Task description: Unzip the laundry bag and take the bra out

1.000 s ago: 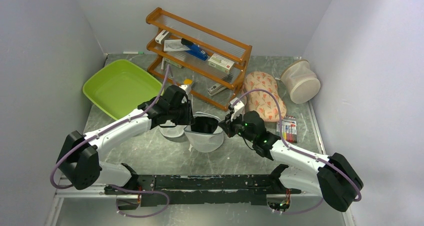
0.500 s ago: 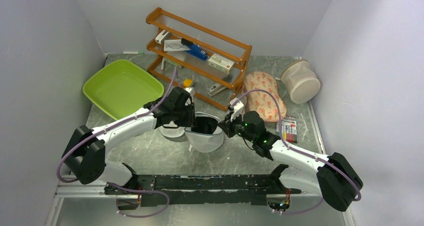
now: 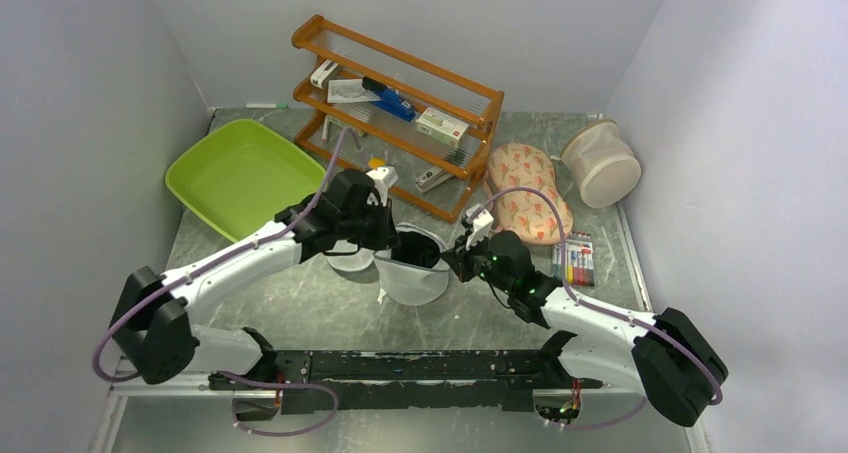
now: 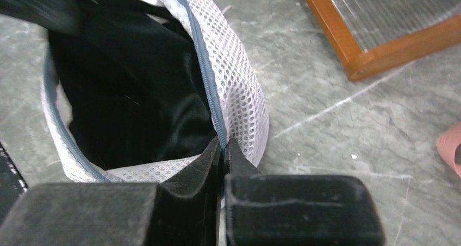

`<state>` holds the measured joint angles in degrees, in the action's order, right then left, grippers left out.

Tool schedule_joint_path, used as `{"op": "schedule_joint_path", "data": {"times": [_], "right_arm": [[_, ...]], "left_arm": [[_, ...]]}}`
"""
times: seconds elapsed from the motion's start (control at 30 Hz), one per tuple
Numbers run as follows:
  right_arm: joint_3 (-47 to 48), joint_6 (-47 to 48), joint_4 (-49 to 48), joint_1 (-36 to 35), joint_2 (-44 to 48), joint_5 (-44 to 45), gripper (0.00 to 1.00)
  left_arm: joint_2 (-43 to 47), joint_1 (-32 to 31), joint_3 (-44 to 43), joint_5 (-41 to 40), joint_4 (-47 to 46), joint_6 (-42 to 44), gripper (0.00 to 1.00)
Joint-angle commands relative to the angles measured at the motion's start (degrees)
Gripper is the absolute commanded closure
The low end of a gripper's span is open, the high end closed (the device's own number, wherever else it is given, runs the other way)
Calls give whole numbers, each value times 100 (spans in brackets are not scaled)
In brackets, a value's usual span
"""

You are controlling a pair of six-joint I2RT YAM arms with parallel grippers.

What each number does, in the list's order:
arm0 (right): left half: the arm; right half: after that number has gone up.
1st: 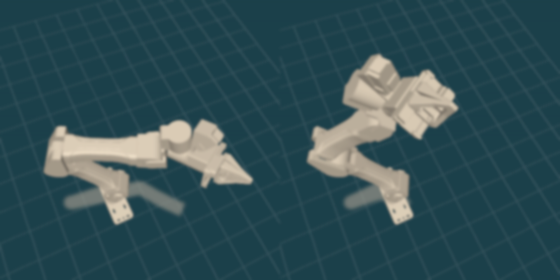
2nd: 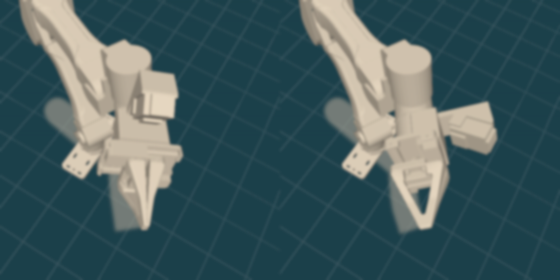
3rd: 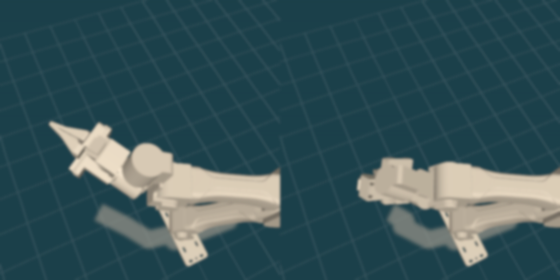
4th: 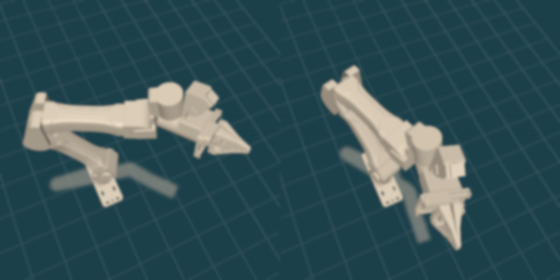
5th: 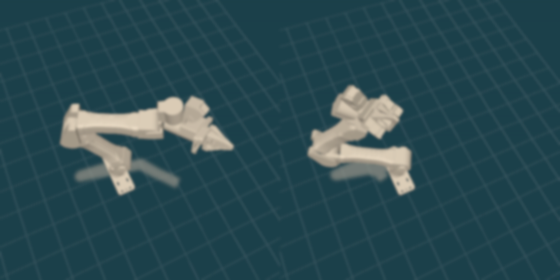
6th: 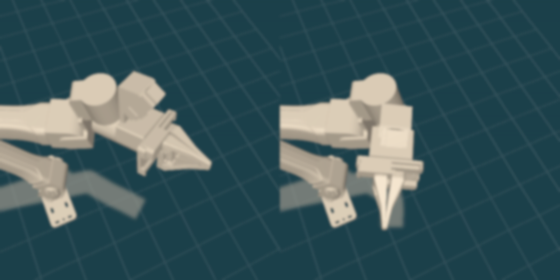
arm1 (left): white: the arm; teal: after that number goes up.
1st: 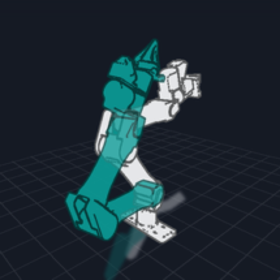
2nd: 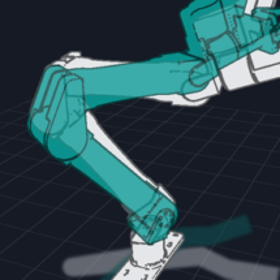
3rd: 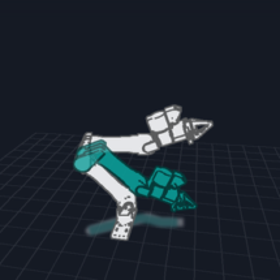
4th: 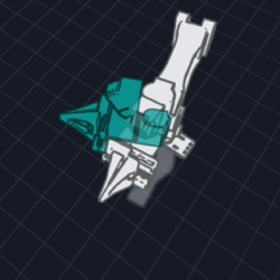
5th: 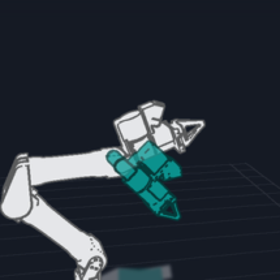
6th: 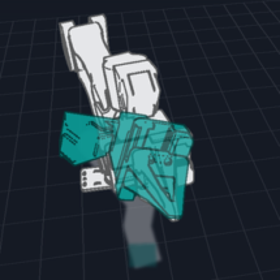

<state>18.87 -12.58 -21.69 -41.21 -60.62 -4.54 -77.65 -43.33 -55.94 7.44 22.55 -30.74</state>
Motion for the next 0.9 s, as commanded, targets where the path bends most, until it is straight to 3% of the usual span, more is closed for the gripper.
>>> {"op": "schedule_joint_path", "data": {"times": [0.0, 0.33, 0.6, 0.87], "right_arm": [[-250, 17, -557, 17, 83, 301, 100], [-305, 106, -716, 10, 98, 400, 100], [-349, 89, -668, 14, 265, 576, 100], [-267, 89, -613, 14, 129, 582, 100]], "left_arm": [[517, -52, 56, 830, -772, 278, 93], [1101, -52, -139, 1401, -1283, 668, 93], [1522, -53, -619, 918, -1356, 1299, 93], [1854, -45, -1252, -131, -1162, 1749, 93]]}}
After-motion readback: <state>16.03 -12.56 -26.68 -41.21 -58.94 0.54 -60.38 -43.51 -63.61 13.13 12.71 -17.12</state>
